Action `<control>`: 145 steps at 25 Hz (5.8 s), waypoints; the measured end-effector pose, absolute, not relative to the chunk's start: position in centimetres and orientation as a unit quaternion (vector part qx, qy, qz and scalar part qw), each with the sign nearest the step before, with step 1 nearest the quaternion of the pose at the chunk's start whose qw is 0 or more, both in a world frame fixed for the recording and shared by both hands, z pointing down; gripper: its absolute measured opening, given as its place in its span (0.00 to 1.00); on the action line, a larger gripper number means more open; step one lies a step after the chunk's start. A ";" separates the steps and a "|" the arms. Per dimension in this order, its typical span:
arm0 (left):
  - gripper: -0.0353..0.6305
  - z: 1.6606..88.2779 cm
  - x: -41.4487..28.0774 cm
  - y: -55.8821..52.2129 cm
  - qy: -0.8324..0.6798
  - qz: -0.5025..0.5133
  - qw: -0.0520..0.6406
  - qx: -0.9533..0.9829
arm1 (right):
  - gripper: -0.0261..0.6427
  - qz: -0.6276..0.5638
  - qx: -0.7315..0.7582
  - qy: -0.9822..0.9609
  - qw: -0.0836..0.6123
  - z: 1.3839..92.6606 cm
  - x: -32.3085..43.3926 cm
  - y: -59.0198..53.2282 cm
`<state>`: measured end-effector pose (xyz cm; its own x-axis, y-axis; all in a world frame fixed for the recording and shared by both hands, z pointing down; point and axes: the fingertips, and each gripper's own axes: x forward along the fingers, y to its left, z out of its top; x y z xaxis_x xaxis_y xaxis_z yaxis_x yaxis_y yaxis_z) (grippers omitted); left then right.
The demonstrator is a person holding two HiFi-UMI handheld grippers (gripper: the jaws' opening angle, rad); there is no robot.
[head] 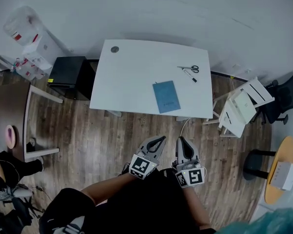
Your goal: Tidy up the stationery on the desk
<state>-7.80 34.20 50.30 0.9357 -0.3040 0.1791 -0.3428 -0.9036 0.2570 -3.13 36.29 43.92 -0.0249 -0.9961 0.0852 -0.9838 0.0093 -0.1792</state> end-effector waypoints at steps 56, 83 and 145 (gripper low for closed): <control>0.08 78.5 0.7 14.0 -0.250 0.346 0.296 0.855 | 0.22 -0.385 -0.530 0.716 -0.241 78.4 14.0 18.2; 0.25 82.2 0.2 14.1 -0.129 0.379 0.398 0.826 | 0.22 -0.474 -0.589 0.601 -0.259 81.4 10.9 19.4; 0.13 81.6 -7.4 11.0 -0.380 0.307 0.473 0.734 | 0.22 -0.406 -0.443 0.728 -0.330 81.3 12.0 7.1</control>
